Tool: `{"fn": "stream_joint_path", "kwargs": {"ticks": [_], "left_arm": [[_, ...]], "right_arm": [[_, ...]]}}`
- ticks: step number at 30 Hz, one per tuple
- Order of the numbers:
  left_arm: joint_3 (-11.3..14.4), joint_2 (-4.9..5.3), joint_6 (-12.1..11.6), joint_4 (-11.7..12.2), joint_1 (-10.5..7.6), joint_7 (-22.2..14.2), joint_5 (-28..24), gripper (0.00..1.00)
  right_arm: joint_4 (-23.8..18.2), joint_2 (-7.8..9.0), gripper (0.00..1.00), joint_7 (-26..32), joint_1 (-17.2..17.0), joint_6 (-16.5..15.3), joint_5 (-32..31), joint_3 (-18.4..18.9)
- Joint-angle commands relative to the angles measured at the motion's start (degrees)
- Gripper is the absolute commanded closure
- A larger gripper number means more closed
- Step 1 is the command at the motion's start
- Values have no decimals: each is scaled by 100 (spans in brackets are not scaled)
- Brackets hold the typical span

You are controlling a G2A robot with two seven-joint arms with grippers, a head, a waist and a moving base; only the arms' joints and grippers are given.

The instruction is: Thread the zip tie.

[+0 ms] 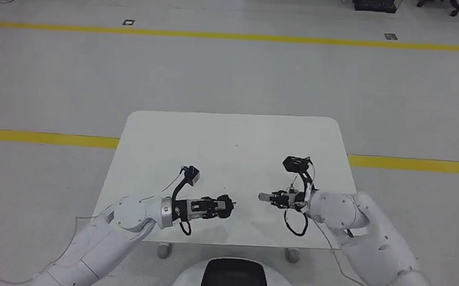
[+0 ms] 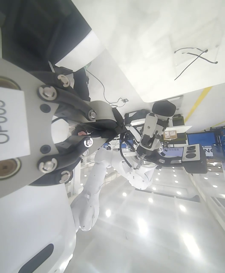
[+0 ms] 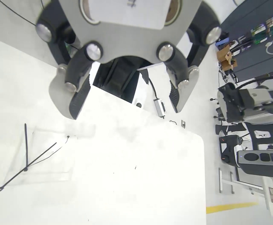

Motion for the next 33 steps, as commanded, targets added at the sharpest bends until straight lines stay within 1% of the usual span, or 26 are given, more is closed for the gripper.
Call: {"fn": "stream_joint_path", "kwargs": {"ticks": [1,2,3,5,8,10,12,14,19,21,22,30,33], "left_arm": [[0,0,0,0,0,0,0,100],[0,0,0,0,0,0,0,100],[0,0,0,0,0,0,0,100],[0,0,0,0,0,0,0,100],[0,0,0,0,0,0,0,100],[0,0,0,0,0,0,0,100],[0,0,0,0,0,0,0,100],[0,0,0,0,0,0,0,100],[0,0,0,0,0,0,0,100],[0,0,0,0,0,0,0,100],[0,0,0,0,0,0,0,100],[0,0,0,0,0,0,0,100],[0,0,0,0,0,0,0,100]], "right_arm": [[-1,-18,0,6,-6,48,-1013,-117],[16,-46,0,50,7,48,-1197,-128],[102,-98,0,128,38,48,-1472,-123],[238,-213,0,322,109,48,-1791,-108],[450,-468,0,705,296,48,-2262,-122],[634,-674,0,990,445,48,-2544,-98],[776,-862,0,1178,547,48,-2717,-74],[998,-1085,0,1353,655,48,-2900,-35],[1534,-1626,0,1762,793,48,-3431,167],[1554,-1804,0,1911,769,48,-3654,311],[1466,-1885,0,1956,715,48,-3777,399],[1466,-1885,0,1956,715,48,-3777,399],[1561,-1886,0,1707,678,48,-3859,368]]}}
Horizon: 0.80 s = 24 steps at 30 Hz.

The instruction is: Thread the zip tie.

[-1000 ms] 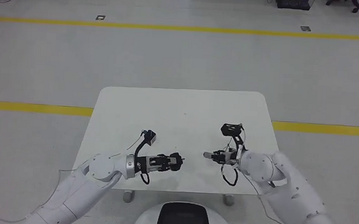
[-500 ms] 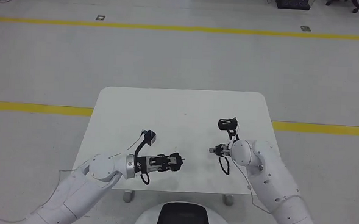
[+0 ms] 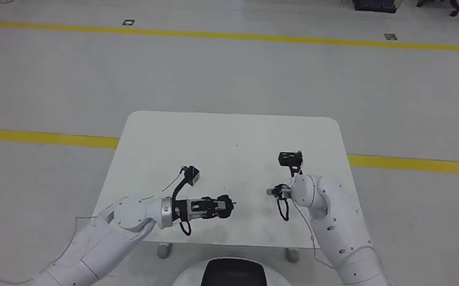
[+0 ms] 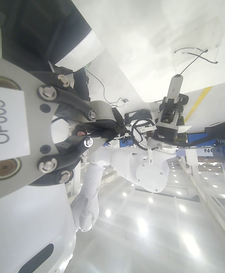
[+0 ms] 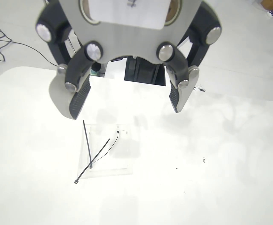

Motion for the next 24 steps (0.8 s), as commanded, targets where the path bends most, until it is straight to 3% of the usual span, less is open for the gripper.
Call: {"fn": "stream_joint_path", "kwargs": {"ticks": [1,13,19,24], "left_arm": [[0,0,0,0,0,0,0,100],[0,0,0,0,0,0,0,100],[0,0,0,0,0,0,0,100],[0,0,0,0,0,0,0,100]], "right_arm": [[93,-11,0,-72,31,20,-56,1],[448,-410,0,150,291,20,-252,403],[601,-732,0,405,290,20,-583,746],[615,-750,0,414,289,20,-592,760]]}}
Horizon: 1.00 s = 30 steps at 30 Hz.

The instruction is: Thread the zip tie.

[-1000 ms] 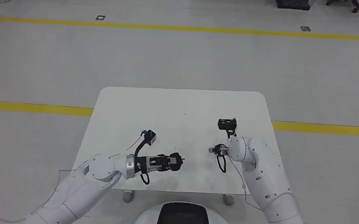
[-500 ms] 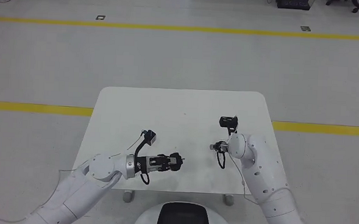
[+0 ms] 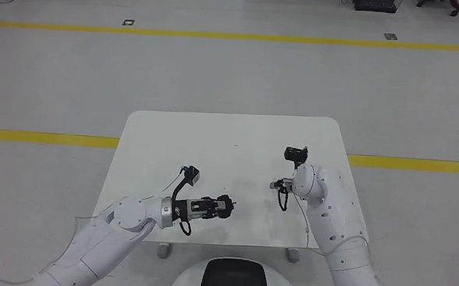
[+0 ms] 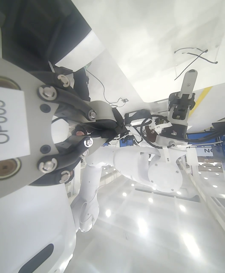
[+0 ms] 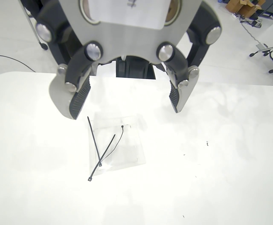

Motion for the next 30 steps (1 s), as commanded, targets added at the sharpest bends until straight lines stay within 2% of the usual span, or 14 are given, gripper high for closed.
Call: {"fn": "stream_joint_path", "kwargs": {"ticks": [1,9,19,21,25,27,30], "left_arm": [[0,0,0,0,0,0,0,100],[0,0,0,0,0,0,0,100],[0,0,0,0,0,0,0,100],[0,0,0,0,0,0,0,100],[0,0,0,0,0,0,0,100],[0,0,0,0,0,0,0,100],[0,0,0,0,0,0,0,100]], "right_arm": [[-2,1,0,-1,0,0,2,-1],[224,-18,0,-290,12,0,51,-84],[1006,-210,1,-341,368,0,-23,68],[1186,-260,7,-394,426,0,-60,103],[1446,-346,26,-488,525,0,-98,157],[1552,-386,46,-526,565,0,-139,165],[1659,-435,51,-550,608,0,-207,176]]}}
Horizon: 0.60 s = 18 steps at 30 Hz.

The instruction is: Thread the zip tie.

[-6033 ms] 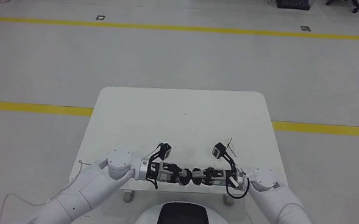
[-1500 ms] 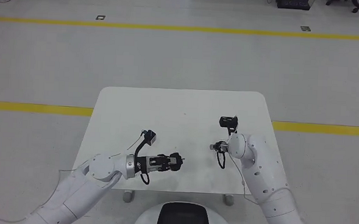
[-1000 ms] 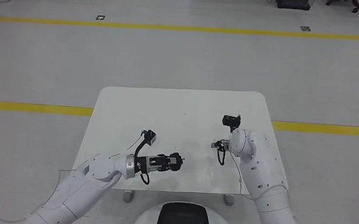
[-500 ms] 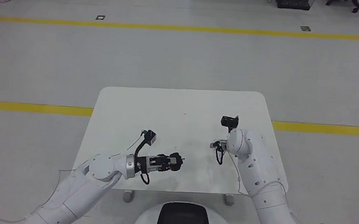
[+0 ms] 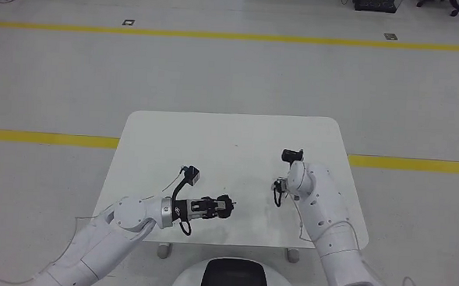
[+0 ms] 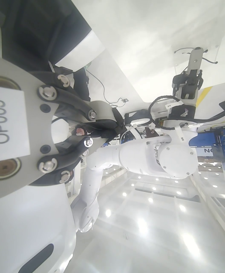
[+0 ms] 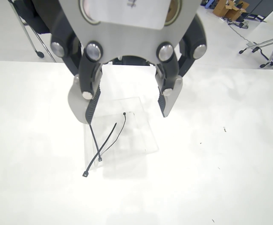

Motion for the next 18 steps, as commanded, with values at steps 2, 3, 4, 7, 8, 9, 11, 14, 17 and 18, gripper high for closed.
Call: {"fn": "stream_joint_path", "kwargs": {"ticks": [2,3,4,7,8,9,11,14,17,18], "left_arm": [[0,0,0,0,0,0,0,100],[0,0,0,0,0,0,0,100],[0,0,0,0,0,0,0,100],[0,0,0,0,0,0,0,100],[0,0,0,0,0,0,0,100],[0,0,0,0,0,0,0,100],[0,0,0,0,0,0,0,100],[0,0,0,0,0,0,0,100],[0,0,0,0,0,0,0,100],[0,0,0,0,0,0,0,100]], "right_arm": [[97,-45,51,-15,36,0,-106,16],[126,-60,52,-18,44,0,-145,29],[171,-80,53,-16,59,0,-208,57],[243,-131,53,-14,87,0,-350,119],[263,-155,54,-12,97,0,-415,149],[274,-175,53,-11,100,0,-456,168],[293,-220,53,-15,103,0,-546,212],[254,-282,53,-33,90,0,-611,273],[112,-326,53,-50,23,0,-641,323],[25,-340,53,-65,-21,0,-651,339]]}}
